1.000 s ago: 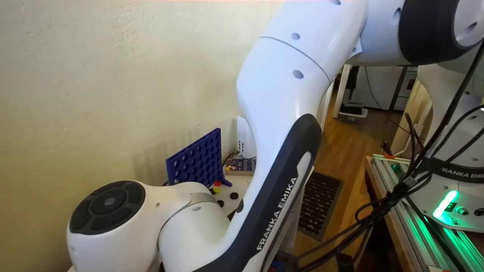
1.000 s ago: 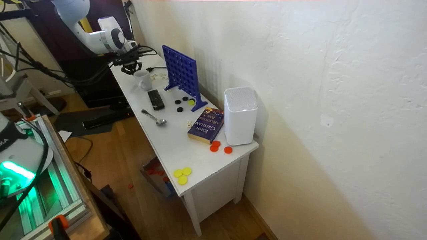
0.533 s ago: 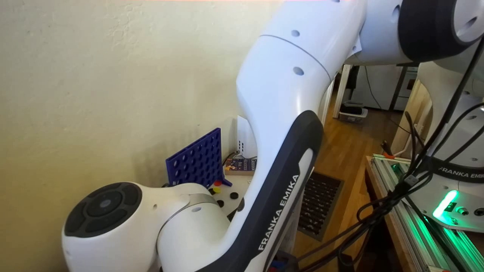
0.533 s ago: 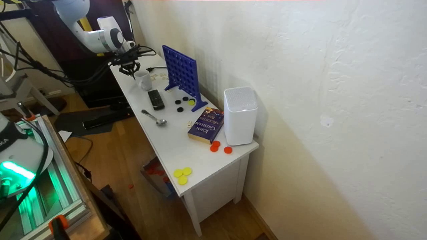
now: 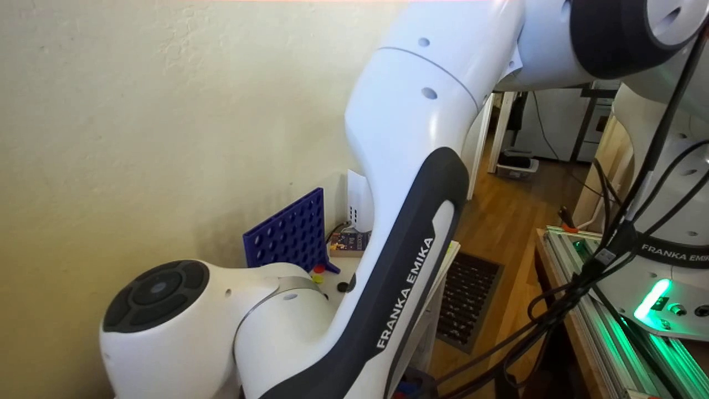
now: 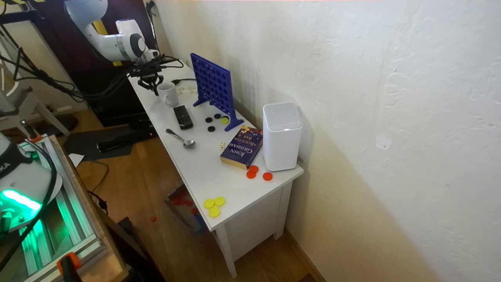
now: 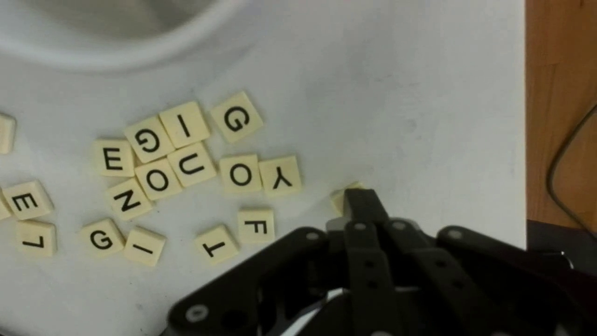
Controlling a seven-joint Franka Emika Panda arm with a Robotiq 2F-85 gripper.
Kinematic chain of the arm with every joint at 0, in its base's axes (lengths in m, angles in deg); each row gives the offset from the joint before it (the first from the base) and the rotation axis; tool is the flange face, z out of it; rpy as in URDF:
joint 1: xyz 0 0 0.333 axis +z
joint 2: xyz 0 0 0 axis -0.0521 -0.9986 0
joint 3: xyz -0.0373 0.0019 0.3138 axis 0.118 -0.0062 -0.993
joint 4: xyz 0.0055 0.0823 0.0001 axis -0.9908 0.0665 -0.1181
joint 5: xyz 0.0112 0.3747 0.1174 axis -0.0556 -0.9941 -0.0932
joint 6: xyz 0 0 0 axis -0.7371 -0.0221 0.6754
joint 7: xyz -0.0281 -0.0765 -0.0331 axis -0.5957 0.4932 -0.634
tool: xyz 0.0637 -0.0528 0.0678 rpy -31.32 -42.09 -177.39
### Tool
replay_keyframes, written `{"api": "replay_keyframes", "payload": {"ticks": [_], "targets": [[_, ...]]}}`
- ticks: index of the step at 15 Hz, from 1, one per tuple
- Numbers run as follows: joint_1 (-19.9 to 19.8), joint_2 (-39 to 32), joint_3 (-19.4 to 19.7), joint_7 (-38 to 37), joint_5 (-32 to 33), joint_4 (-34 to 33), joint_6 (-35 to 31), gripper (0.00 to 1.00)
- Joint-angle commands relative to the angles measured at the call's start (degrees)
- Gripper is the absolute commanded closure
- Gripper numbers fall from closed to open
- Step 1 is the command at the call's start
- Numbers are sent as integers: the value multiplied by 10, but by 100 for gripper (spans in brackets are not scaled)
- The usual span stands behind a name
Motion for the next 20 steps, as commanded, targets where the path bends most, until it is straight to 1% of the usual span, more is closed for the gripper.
{"api": "replay_keyframes", "payload": {"ticks": [1,4,8,12,13,20], "targets": [[-14,22,-10,-19,-8,68,-16,100],[-11,47,-2,-51,-3,114,-36,100],[-4,76,12,-110,-5,180,-81,100],[8,100,35,-167,-7,232,-120,100],[-1,85,19,-134,-7,183,-95,100],[-1,87,20,-136,-7,187,-98,99]]}}
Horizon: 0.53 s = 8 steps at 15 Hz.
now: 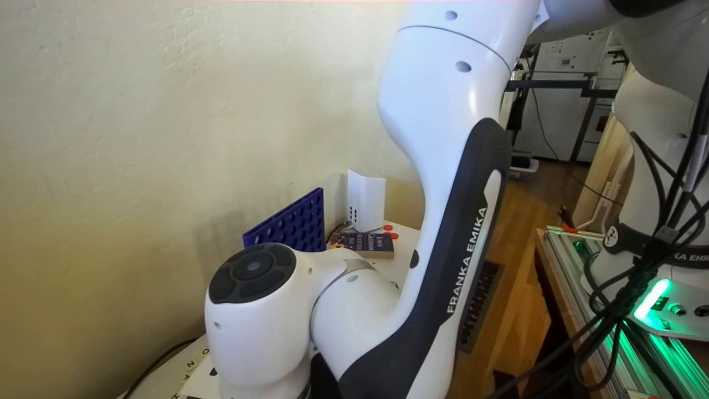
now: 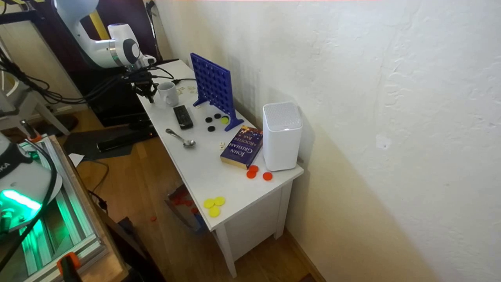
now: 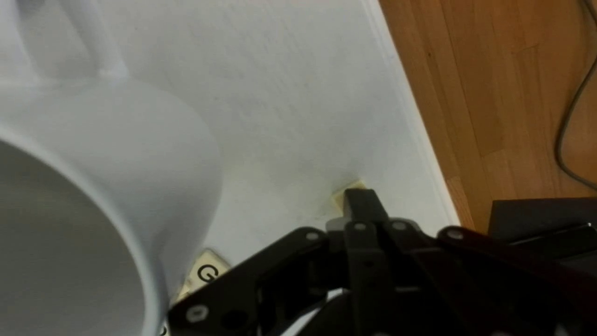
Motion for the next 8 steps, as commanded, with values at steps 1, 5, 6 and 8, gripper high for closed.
{"api": "replay_keyframes", "payload": {"ticks": [1,5,6,8], "targets": [[3,-2,2,5,-6,-3,1,99],[4,-3,5,19,7,-1,-14,100],[3,-2,6,23,10,4,-30,100],[5,0,10,37,17,9,-44,100]]}}
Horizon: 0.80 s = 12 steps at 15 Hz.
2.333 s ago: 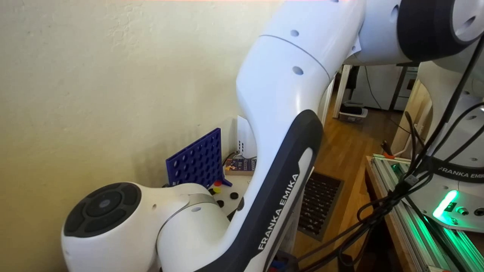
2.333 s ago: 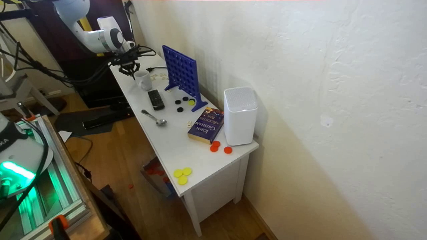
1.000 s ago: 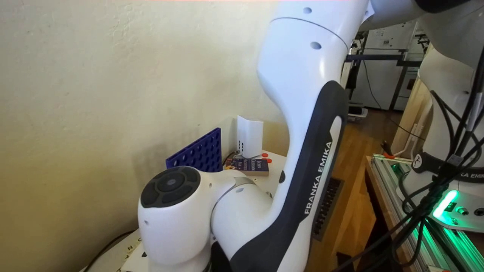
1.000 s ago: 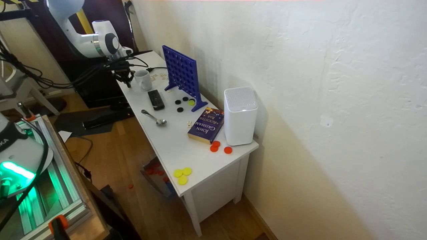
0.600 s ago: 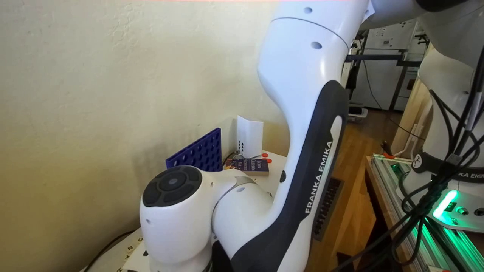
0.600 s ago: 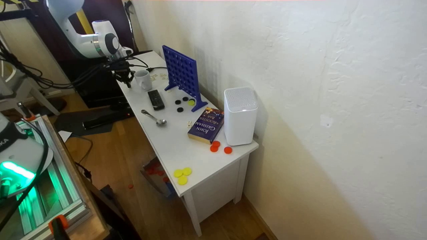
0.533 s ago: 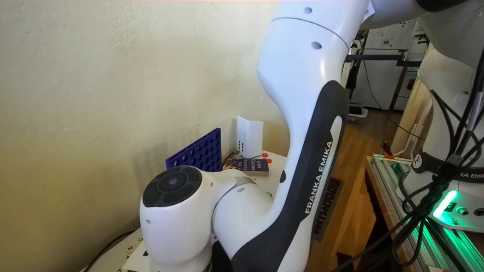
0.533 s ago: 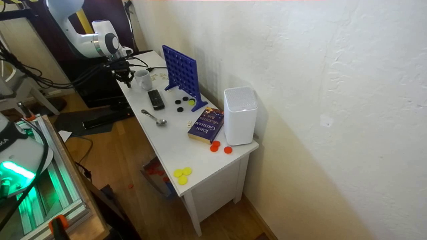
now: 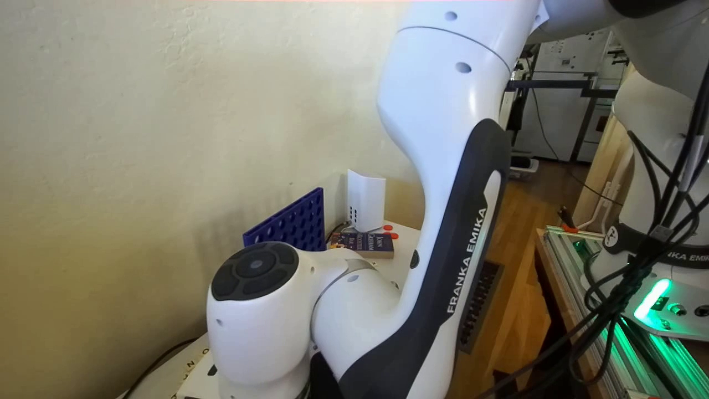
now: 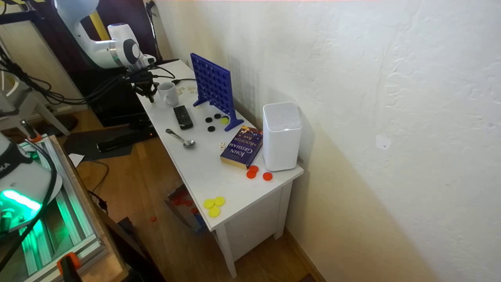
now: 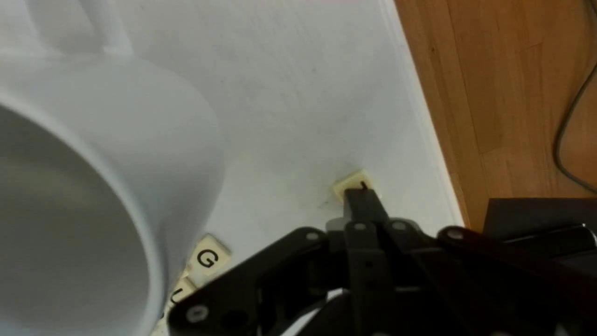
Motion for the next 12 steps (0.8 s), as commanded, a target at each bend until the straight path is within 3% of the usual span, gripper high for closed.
{"api": "replay_keyframes", "payload": {"ticks": [1,12], "targets": [[8,1,13,23,18,11,-40,100],[47,49,63,30,15,77,-131,100]]}}
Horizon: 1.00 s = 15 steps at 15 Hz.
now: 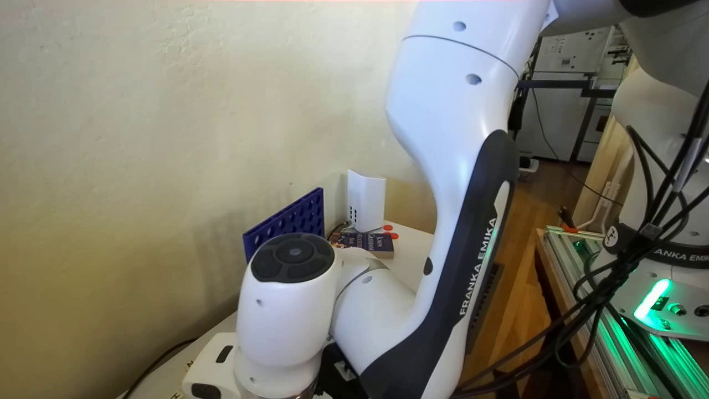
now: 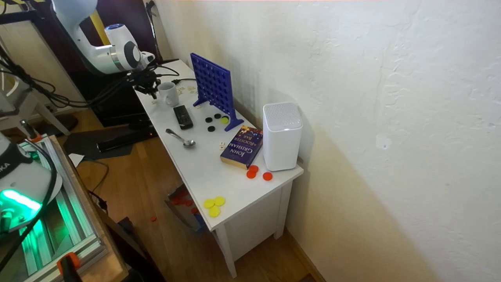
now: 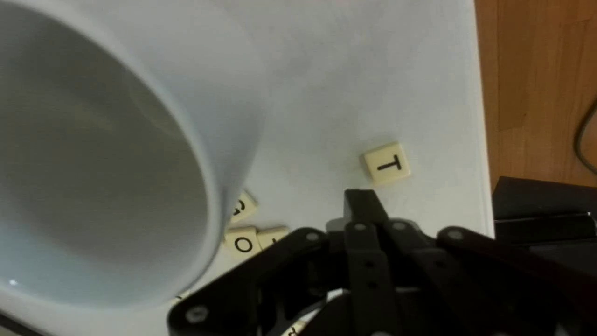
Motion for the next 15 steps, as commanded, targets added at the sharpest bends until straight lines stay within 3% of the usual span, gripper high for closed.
{"api": "replay_keyframes", "payload": {"ticks": [1,7,8,11,15], "targets": [[17,48,15,-9,2,44,-4,100],[6,83,-7,39,15,61,46,100],[8,81,-6,49,21,54,63,78],[5,68,-15,88,43,32,90,60],[-1,51,-20,129,76,18,74,32]]}}
